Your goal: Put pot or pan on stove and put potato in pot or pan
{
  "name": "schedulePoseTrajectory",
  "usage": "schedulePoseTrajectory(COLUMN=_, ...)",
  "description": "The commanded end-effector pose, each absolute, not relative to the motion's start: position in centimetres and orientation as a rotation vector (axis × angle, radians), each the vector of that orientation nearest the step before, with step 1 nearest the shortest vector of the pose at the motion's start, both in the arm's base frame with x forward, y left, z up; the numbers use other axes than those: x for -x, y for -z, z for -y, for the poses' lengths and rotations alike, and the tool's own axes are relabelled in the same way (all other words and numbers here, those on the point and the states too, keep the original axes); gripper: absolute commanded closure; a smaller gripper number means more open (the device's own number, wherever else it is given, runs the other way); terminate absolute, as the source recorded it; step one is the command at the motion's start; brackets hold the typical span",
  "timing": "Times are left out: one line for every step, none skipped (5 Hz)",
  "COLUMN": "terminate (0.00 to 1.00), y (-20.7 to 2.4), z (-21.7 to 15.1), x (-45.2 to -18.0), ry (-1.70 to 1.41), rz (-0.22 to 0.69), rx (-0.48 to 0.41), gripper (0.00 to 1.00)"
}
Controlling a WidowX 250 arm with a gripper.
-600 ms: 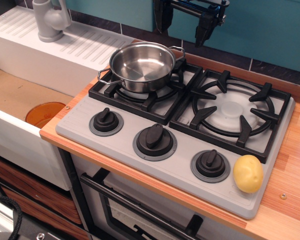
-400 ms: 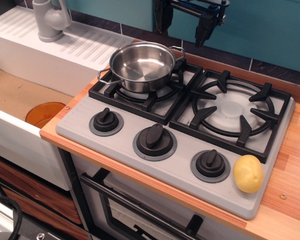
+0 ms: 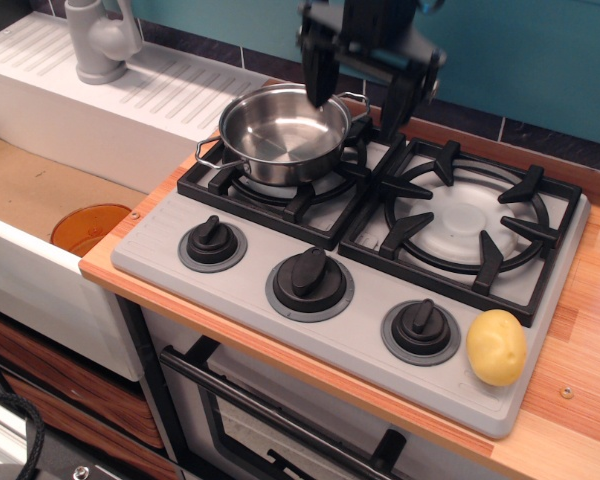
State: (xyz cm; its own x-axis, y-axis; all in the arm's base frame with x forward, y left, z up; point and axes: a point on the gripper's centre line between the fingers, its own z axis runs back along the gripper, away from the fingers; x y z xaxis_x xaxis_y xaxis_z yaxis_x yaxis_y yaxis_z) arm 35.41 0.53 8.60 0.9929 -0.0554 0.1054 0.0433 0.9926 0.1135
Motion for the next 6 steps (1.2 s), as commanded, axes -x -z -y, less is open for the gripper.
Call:
schedulePoseTrajectory(terminate=0.00, y=-8.0, z=-1.9, x=-36.0, ry=0.067, rz=0.244, rx=-0.100, gripper=0.00)
schedulePoseTrajectory(terminate=0.00, y=-6.6, z=-2.6, x=-36.4, ry=0.080, rz=0.274, rx=-0.092, gripper=0.00)
schedulePoseTrajectory(terminate=0.00, y=-6.1, z=-2.8, x=-36.6, ry=0.079, rz=0.276, rx=-0.099, gripper=0.00)
schedulePoseTrajectory(terminate=0.00, y=-6.1, z=-2.5, x=-36.8, ry=0.042, rz=0.256, rx=-0.123, gripper=1.00)
schedulePoseTrajectory(terminate=0.00, y=-6.3, z=-2.1, x=-36.8, ry=0.026, rz=0.249, rx=-0.120, gripper=1.00)
schedulePoseTrajectory(terminate=0.00, y=-6.3, z=-1.9, x=-36.7, ry=0.023, rz=0.248, rx=-0.125, gripper=1.00)
